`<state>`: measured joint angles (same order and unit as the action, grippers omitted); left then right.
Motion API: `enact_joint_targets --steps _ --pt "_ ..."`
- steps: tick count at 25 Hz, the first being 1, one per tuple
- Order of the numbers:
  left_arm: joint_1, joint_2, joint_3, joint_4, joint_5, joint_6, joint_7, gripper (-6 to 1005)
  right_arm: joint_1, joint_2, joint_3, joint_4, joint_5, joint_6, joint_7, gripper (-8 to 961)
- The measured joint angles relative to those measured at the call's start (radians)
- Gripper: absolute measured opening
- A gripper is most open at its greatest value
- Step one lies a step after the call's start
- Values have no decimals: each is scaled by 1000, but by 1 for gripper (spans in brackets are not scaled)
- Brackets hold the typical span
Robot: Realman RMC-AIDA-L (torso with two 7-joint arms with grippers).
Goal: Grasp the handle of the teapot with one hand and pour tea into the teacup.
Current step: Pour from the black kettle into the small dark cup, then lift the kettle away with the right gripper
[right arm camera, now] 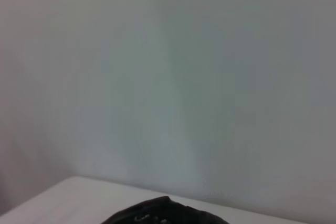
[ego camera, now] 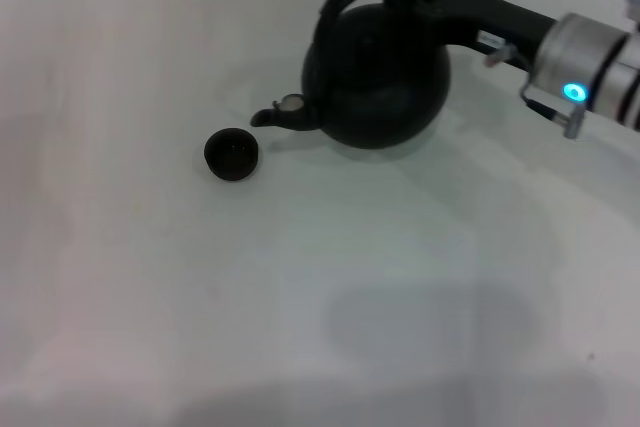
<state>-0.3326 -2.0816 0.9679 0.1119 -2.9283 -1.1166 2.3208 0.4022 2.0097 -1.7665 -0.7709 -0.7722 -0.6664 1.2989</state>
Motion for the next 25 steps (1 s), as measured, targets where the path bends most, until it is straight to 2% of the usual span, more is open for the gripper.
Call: enact_joint_targets --steps 6,16,25 --pt "-8 1 0 0 0 22 1 876 45 1 -88 -50 -30 131 -3 237" --pt "-9 2 0 0 0 26 2 876 52 3 -170 -156 -116 306 -12 231" --pt "-11 2 0 1 0 26 2 877 55 3 -203 -200 -172 383 -13 231"
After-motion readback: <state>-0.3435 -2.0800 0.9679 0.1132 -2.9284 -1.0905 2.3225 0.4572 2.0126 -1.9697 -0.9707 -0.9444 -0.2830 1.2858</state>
